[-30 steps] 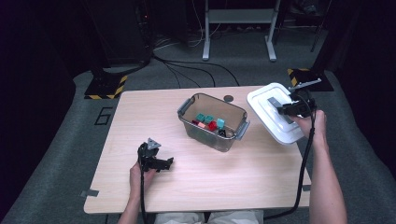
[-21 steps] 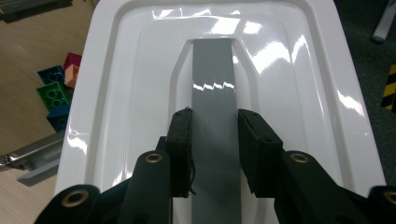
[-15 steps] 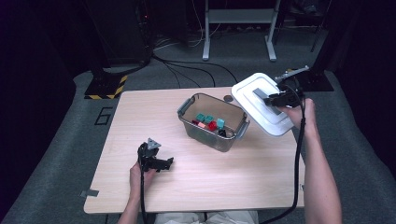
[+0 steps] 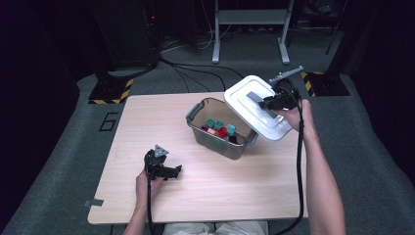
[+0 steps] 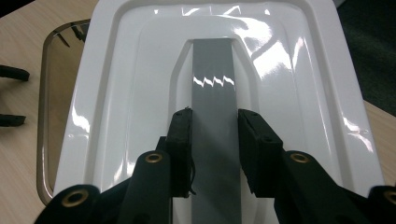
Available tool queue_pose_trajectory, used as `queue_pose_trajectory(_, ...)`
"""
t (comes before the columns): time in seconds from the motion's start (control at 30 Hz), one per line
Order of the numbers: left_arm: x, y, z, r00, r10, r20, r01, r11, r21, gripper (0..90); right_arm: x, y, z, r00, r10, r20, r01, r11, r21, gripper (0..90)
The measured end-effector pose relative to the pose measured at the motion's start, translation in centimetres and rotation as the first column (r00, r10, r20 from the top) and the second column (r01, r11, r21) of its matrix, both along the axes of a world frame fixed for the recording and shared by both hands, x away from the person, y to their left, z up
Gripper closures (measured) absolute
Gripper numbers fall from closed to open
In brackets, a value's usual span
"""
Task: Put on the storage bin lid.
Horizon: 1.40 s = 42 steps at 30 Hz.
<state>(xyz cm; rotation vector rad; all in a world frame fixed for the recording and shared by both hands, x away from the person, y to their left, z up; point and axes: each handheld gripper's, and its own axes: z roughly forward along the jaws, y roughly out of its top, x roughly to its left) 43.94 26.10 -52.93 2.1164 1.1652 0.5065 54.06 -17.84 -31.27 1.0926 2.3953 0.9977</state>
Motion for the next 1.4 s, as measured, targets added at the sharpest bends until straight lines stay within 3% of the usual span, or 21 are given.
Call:
queue_pose_trajectory(0.67,0.0,0.0,0.0,1.0000,-0.001,0.002,0.001,1.0000,0.004,0.1,1.7,6.7,-0.6,0.9884,0.151,-0.010,-0.151,0.988,-0.007,66.8)
queue_pose_trajectory(0.8,0.0,0.0,0.0,1.0000,0.000,0.002,0.000,1.0000,0.004,0.1,2.2,8.4,-0.7,0.9831,0.182,-0.021,-0.182,0.983,-0.020,66.8)
queue_pose_trajectory(1.1,0.0,0.0,0.0,1.0000,-0.001,0.001,0.001,1.0000,0.003,0.1,3.3,10.5,-1.3,0.9746,0.221,-0.038,-0.222,0.975,-0.031,66.8)
queue_pose_trajectory(1.3,0.0,0.0,0.0,1.0000,-0.001,0.001,0.001,1.0000,0.004,0.1,3.7,12.3,-2.2,0.9624,0.265,-0.062,-0.268,0.961,-0.060,66.8)
queue_pose_trajectory(1.4,0.0,0.0,0.0,1.0000,-0.001,0.001,0.001,1.0000,0.004,0.1,3.7,12.7,-2.5,0.9607,0.267,-0.077,-0.271,0.961,-0.058,66.8)
